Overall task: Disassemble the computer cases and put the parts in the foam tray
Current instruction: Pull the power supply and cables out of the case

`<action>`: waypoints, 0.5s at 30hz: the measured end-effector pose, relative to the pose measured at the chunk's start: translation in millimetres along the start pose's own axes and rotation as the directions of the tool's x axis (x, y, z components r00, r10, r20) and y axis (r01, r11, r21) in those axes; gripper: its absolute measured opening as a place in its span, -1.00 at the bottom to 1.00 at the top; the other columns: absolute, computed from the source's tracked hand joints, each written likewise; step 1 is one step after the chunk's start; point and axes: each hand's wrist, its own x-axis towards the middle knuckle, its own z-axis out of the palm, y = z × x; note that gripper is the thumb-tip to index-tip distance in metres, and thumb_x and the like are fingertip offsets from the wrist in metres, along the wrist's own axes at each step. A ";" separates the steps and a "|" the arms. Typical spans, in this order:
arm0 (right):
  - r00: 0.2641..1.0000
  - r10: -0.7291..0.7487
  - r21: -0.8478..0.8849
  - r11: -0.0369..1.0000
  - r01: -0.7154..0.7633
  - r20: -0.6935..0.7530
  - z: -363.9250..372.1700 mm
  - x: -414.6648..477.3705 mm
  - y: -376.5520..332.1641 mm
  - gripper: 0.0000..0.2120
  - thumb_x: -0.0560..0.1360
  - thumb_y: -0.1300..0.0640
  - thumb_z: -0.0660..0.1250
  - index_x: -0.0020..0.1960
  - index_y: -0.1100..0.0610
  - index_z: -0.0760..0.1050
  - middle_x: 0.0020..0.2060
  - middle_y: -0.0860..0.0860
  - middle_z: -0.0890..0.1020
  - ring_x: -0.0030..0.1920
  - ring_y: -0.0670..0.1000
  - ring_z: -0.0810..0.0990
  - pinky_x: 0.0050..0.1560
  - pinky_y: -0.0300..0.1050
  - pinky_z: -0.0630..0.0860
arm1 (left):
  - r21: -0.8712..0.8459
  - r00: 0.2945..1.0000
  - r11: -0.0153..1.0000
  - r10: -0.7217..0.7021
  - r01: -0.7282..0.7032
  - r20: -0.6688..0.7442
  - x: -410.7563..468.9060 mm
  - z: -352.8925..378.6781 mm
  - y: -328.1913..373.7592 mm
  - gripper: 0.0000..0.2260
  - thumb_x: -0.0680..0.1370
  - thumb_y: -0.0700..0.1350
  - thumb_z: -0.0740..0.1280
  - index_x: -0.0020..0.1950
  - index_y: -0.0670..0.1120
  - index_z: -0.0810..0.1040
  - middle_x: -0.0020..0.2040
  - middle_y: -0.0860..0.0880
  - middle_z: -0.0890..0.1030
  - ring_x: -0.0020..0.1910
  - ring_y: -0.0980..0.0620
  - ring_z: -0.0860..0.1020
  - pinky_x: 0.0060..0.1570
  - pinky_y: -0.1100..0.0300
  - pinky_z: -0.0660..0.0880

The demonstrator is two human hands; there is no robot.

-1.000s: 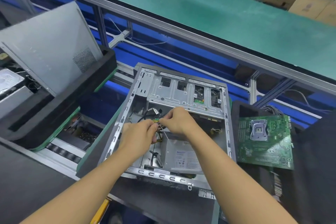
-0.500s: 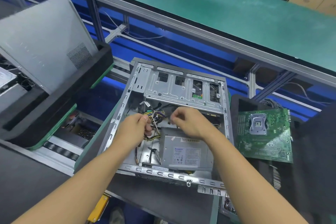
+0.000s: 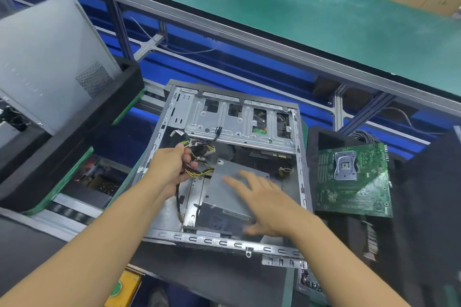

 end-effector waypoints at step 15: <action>0.947 0.114 0.270 0.942 -0.199 0.299 -7.1 29.4 21.8 0.17 0.30 -0.33 0.48 0.60 -0.22 -0.27 0.59 0.04 -0.34 0.57 0.18 -0.36 0.56 0.22 -0.21 | 0.166 0.991 0.980 0.094 -0.109 0.098 -4.6 -4.7 -8.1 -0.73 0.66 -0.20 0.09 -0.05 -0.19 0.56 -0.49 0.01 0.25 -0.42 -0.02 0.33 -0.35 0.25 0.41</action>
